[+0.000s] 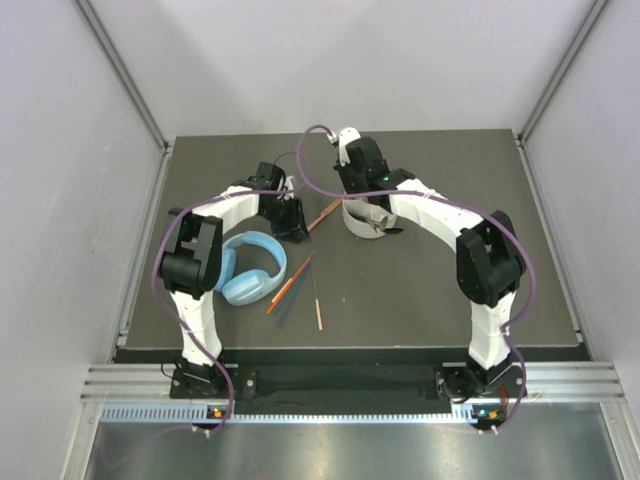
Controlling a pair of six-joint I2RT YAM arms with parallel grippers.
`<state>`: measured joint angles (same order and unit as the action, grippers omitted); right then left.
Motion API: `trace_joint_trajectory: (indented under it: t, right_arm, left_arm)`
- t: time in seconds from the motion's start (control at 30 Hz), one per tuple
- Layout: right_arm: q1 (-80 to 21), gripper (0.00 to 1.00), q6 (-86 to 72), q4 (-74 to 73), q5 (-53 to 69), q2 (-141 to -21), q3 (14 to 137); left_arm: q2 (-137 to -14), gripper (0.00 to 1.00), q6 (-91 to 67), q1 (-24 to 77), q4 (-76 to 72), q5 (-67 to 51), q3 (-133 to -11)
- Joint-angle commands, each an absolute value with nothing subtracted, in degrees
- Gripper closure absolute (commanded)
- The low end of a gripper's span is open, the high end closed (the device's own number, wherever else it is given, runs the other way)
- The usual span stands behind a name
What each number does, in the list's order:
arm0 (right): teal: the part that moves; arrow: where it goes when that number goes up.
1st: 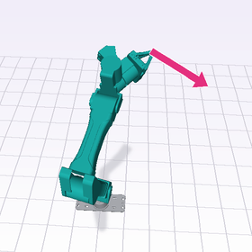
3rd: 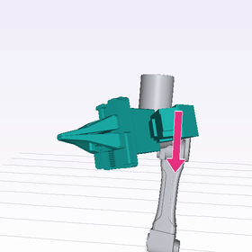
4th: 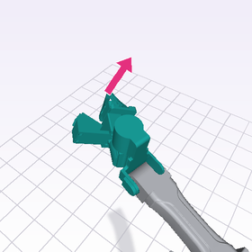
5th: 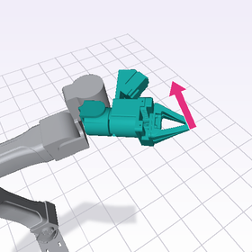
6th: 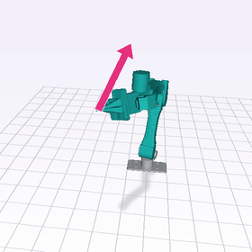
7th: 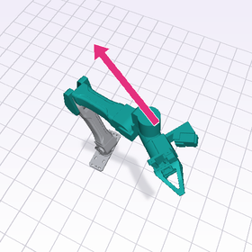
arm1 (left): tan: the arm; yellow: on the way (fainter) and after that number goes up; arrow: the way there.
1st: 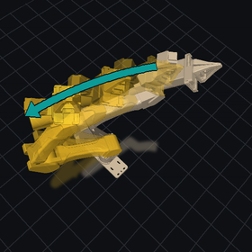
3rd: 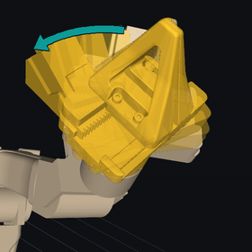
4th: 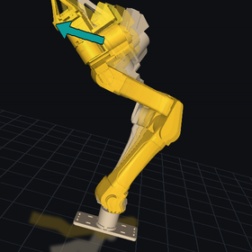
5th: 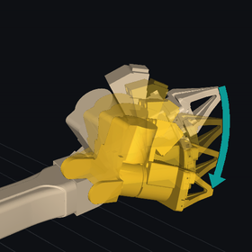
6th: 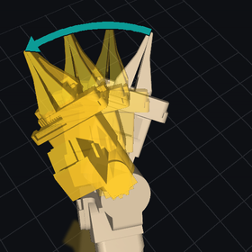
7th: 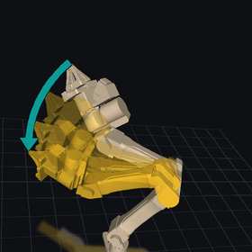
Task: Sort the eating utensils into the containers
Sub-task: Place the chopstick in the container, then pick up the chopstick from the center of the board.
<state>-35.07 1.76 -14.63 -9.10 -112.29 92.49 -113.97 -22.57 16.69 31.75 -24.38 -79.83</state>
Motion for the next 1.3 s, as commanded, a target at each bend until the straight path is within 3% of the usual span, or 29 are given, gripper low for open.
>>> trace_joint_trajectory:
  t: [0.0, 0.43, 0.77, 1.0, 1.27]
  right_arm:
    - [-36.1, 1.0, -1.4, -15.8, -9.4, -107.9, 91.1]
    - [-36.3, 0.71, -0.4, -20.5, -10.1, -110.2, 94.6]
    - [-36.4, 0.69, -0.4, -24.9, -6.2, -101.5, 94.5]
    - [-37.4, 0.65, -1.6, -40.9, -1.3, -89.6, 94.2]
    - [-44.4, 0.59, -6.1, -56.3, 6.2, -88.1, 92.9]
  left_arm:
    - [-113.1, 0.57, -21.8, 16.8, 33.0, -23.9, -82.1]
    - [-111.6, 0.58, -21.8, 16.8, 32.8, -23.4, -80.7]
    - [-112.7, 0.57, -22.4, 16.9, 32.7, -24.3, -83.2]
    - [-115.2, 0.57, -23.9, 17.4, 32.6, -25.3, -88.1]
    - [-118.2, 0.57, -25.4, 17.5, 34.0, -23.0, -94.8]
